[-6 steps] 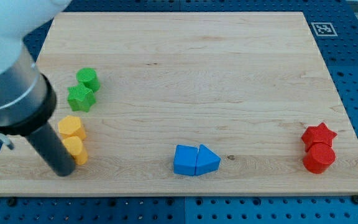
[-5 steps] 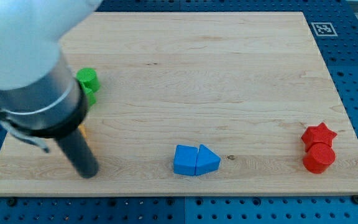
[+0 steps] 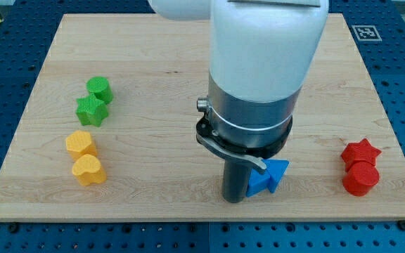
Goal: Place the blue blocks left to the red blocks
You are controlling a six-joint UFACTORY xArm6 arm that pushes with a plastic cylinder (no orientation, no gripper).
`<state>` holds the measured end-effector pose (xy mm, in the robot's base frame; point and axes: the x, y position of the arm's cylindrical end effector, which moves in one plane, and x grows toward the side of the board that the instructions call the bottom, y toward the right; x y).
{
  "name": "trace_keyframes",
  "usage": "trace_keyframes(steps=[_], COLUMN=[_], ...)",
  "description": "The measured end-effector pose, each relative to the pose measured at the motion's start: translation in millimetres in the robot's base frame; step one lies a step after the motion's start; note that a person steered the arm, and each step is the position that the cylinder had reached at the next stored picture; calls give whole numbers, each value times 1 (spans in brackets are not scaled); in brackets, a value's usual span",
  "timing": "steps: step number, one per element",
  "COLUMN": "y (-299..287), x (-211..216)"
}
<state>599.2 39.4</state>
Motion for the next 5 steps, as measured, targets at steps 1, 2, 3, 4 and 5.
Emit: trace_keyframes(steps=[1,2,3,4,5], y=[35,73,89,90,90], x=[4,4,4,4,3])
